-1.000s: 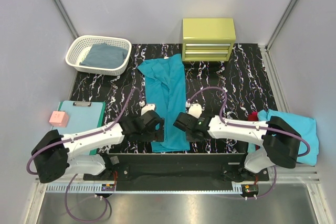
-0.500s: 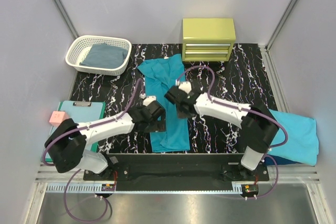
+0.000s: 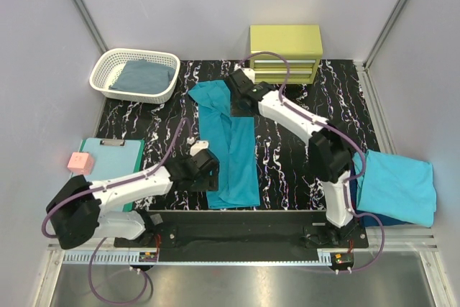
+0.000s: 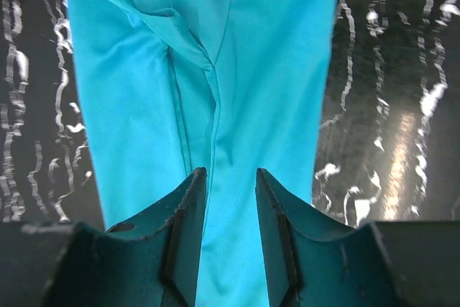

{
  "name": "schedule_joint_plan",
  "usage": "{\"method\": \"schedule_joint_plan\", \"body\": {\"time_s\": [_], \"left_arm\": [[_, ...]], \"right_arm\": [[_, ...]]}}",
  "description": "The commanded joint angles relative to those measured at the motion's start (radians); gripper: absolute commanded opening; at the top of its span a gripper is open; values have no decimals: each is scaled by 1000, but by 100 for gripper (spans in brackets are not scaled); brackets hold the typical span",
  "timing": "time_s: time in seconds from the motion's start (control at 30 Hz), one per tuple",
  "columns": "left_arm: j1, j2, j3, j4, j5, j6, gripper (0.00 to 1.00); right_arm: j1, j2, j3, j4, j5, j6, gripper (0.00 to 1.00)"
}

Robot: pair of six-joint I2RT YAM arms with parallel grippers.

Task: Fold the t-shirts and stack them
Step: Fold the tshirt

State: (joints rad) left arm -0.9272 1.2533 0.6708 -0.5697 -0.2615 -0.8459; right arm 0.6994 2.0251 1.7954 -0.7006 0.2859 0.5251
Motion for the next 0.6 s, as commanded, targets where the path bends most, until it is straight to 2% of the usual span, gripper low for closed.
{"method": "schedule_joint_plan", "body": {"time_s": [0.0,0.23,0.57], "left_arm": [[-1,-81,-1,-53,-93,-19,72],[96,-81,45,-64,-85,28,71],[126,-45,101,-67,-58,67,72]], "right_arm": [[-5,92,116,-60,-33,-85,41],[-34,242,249,-111,-40,-94,41],[-61,345,351,-123,-68,-106,39]]}}
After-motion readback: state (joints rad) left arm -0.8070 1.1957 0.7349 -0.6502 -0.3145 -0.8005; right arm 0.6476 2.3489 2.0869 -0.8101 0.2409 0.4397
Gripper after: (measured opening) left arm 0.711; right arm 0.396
